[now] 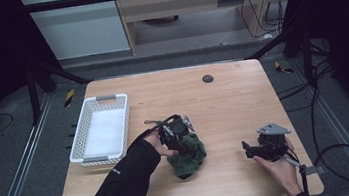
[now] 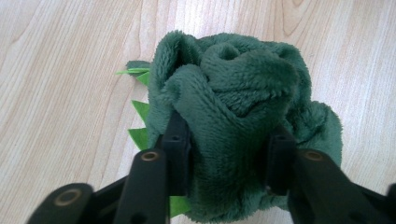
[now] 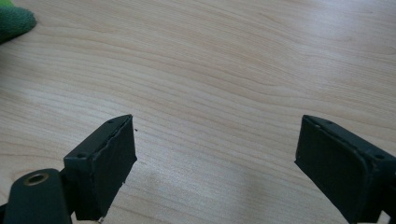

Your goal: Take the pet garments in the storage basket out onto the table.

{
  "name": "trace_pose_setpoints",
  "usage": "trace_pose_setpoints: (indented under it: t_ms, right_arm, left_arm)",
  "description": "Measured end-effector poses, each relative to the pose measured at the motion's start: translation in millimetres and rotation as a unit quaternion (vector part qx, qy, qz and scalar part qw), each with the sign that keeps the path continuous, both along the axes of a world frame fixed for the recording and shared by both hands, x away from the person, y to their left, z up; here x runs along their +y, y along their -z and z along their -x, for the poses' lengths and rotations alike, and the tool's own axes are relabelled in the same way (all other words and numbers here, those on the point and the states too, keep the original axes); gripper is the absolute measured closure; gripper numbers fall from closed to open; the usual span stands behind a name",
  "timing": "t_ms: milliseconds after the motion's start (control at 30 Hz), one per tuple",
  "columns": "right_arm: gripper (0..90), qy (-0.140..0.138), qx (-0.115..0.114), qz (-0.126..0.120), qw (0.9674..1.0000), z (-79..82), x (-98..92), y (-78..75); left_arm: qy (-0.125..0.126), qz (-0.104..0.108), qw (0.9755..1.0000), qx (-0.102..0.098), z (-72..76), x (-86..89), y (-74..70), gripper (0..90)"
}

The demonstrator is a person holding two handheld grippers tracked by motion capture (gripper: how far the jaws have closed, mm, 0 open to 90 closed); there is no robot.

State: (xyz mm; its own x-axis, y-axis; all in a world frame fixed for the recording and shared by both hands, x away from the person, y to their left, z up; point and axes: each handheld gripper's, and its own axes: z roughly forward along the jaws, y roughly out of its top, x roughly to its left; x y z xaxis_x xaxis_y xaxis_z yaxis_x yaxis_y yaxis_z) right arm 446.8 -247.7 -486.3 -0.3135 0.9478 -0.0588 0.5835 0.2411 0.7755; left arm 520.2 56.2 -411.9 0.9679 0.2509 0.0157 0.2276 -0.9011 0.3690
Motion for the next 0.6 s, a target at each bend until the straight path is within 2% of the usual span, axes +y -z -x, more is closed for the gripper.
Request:
trace_pose_setpoints:
  t_ms: [133,367,600]
  right_arm:
    - [11.9,0.001,-0.001,0.001,1.0000,0.0,-0.5,-0.1]
    - [11.7,0.001,-0.001,0.001,1.0000,-0.2,-0.7,-0.1]
    - [11.4,0.004,0.001,0.000,1.0000,-0.2,-0.9,-0.1]
  left_arm:
    - [-0.002,0.005,1.0000,-0.002,1.7,2.4,-3.5,53.6]
    - [-0.015,0.028,0.9994,-0.016,3.7,11.3,-15.6,42.4]
    - [-0.032,0.072,0.9966,-0.022,6.8,28.9,-33.9,33.9]
